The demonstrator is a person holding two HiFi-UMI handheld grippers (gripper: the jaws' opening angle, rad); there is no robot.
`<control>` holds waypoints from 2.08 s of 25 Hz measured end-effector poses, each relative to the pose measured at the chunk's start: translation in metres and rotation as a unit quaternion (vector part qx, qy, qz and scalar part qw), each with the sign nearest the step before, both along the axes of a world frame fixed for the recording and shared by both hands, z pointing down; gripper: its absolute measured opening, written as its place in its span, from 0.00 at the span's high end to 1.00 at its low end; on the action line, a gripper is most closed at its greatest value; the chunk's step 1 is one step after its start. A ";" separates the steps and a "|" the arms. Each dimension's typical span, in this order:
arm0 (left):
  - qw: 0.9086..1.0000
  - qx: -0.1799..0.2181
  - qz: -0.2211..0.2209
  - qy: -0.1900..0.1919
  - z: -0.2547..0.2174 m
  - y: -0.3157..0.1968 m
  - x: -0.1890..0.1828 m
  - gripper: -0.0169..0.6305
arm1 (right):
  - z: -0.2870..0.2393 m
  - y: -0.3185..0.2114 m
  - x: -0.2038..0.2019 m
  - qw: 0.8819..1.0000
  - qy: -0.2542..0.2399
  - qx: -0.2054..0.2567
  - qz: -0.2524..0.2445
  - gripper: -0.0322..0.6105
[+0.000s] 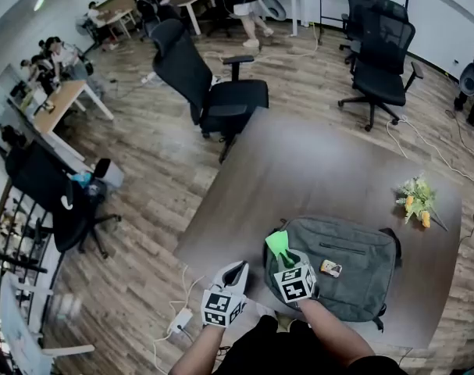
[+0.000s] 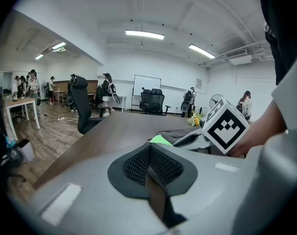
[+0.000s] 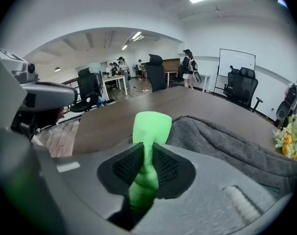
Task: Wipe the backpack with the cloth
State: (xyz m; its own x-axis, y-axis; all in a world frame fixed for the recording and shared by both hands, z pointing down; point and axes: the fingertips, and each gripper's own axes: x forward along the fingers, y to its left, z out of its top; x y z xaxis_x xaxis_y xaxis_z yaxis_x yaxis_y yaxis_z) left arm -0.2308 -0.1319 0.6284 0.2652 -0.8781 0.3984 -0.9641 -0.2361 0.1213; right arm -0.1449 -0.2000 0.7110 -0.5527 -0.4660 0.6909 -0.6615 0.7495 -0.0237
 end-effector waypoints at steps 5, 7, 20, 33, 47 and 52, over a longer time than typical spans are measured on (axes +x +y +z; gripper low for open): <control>1.000 -0.011 -0.007 0.000 0.007 0.008 -0.005 0.95 | 0.004 -0.005 0.003 1.000 0.025 0.004 0.002 0.85; 1.000 -0.011 -0.002 0.000 0.007 0.008 -0.002 0.95 | 0.004 -0.004 0.007 0.999 0.031 0.007 0.006 0.85; 0.994 -0.001 0.101 -0.030 0.000 -0.007 0.062 0.95 | 0.001 -0.018 0.080 0.995 0.063 0.017 0.081 0.86; 0.987 0.001 0.156 -0.020 0.003 -0.016 0.099 0.95 | -0.005 -0.024 0.146 0.984 0.093 0.033 0.151 0.86; 0.977 0.011 0.215 -0.006 0.000 -0.026 0.139 0.95 | -0.012 -0.023 0.213 0.968 0.140 0.031 0.207 0.86; 0.972 0.014 0.234 -0.003 0.001 -0.028 0.152 0.95 | -0.015 -0.017 0.240 0.959 0.149 0.030 0.239 0.86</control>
State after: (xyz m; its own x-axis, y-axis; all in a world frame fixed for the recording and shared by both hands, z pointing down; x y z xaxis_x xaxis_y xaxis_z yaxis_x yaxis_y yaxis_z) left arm -0.0788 -0.1598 0.6296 0.6361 -0.6723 0.3786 -0.7509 -0.6523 0.1033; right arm 0.0950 -0.2175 0.6963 -0.0480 -0.6605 0.7493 -0.9007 0.3529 0.2534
